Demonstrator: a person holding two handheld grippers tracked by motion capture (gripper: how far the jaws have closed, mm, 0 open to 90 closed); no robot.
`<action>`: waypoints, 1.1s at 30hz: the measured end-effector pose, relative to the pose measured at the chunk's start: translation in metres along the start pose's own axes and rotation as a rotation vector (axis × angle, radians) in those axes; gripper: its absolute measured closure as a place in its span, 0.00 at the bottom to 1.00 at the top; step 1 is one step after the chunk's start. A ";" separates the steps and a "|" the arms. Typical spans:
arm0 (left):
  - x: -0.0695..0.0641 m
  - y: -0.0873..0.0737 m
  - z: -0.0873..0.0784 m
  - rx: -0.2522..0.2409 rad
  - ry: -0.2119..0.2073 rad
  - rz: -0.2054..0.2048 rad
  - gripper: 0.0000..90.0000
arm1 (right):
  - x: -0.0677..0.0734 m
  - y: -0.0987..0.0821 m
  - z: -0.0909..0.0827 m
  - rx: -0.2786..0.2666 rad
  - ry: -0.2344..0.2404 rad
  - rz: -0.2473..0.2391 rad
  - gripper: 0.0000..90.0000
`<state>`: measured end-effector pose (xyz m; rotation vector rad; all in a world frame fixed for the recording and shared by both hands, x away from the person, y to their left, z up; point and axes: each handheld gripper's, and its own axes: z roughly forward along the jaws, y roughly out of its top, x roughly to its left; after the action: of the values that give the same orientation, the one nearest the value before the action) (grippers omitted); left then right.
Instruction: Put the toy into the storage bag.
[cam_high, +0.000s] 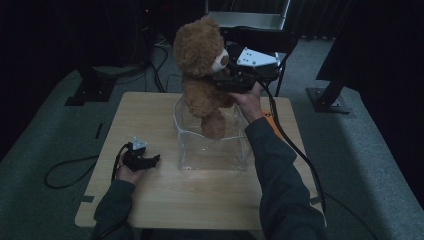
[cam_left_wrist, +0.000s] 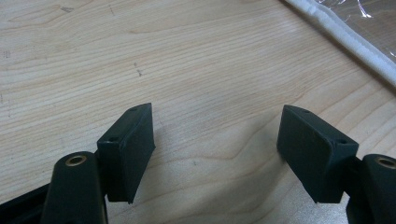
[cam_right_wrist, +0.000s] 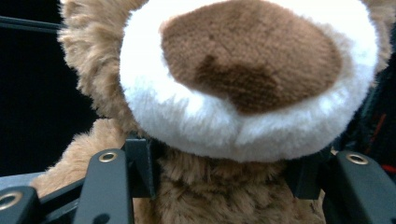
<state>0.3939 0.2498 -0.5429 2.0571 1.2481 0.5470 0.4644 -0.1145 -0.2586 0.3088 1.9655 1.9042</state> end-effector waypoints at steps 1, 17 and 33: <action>0.000 0.000 0.000 0.000 0.000 0.000 0.31 | 0.000 -0.001 0.001 0.001 0.007 0.008 0.44; 0.000 0.000 0.000 0.000 0.000 -0.001 0.31 | -0.006 -0.022 0.016 0.057 0.026 0.063 0.44; 0.000 0.000 0.000 -0.001 -0.001 0.000 0.31 | -0.014 -0.034 0.007 0.117 -0.011 0.058 0.44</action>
<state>0.3939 0.2498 -0.5431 2.0563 1.2474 0.5462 0.4834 -0.1162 -0.2909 0.4120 2.0866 1.8218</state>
